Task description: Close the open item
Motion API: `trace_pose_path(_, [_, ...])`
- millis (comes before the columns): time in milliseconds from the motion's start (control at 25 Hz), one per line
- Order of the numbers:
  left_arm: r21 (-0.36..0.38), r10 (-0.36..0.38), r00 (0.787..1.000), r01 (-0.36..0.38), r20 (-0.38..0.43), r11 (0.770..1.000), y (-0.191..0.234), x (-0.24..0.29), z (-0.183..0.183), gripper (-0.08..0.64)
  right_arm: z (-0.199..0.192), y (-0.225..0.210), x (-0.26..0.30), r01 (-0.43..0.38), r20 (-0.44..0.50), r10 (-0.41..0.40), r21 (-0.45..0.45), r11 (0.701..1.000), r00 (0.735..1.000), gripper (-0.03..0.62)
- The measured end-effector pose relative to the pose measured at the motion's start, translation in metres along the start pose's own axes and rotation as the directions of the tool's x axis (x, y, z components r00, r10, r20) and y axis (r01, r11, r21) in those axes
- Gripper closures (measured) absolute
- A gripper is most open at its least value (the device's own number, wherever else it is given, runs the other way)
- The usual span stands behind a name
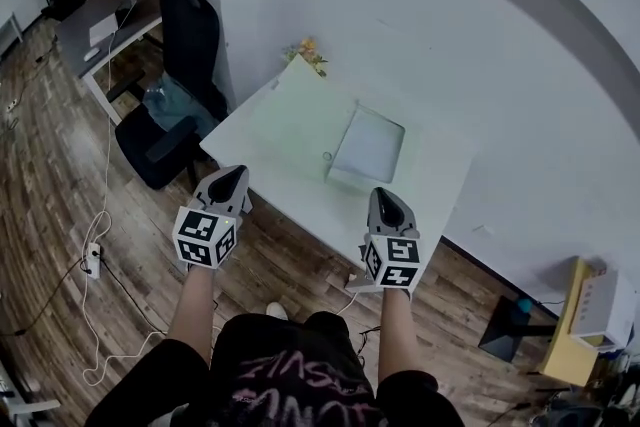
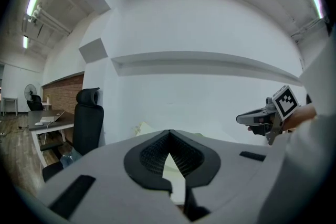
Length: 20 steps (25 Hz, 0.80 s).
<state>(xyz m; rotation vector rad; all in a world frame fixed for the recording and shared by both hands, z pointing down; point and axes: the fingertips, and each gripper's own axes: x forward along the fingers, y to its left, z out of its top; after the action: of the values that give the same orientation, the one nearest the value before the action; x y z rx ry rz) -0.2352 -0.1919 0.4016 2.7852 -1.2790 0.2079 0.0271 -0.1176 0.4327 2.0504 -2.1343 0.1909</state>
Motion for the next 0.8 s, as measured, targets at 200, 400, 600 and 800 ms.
trace_pose_path(200, [-0.009,-0.030,1.000,0.030,0.006,1.000,0.005,0.020,0.002,0.546,0.006,-0.011,0.011,0.036,-0.002,-0.036,0.002,0.999,0.999,0.566])
trace_pose_path(400, [-0.013,-0.039,0.999,0.039,-0.005,0.999,0.016,0.039,-0.002,0.546,0.003,-0.019,0.029,0.049,-0.005,-0.049,0.032,0.998,0.999,0.566])
trace_pose_path(600, [-0.006,-0.038,0.999,0.037,-0.024,0.999,0.024,0.062,-0.006,0.547,-0.005,-0.028,0.052,0.045,-0.018,-0.045,0.044,0.998,0.999,0.566])
trace_pose_path(800, [0.003,-0.026,0.999,0.026,-0.045,1.000,0.028,0.093,-0.007,0.546,-0.010,-0.047,0.084,0.030,-0.031,-0.028,0.057,0.998,0.999,0.566])
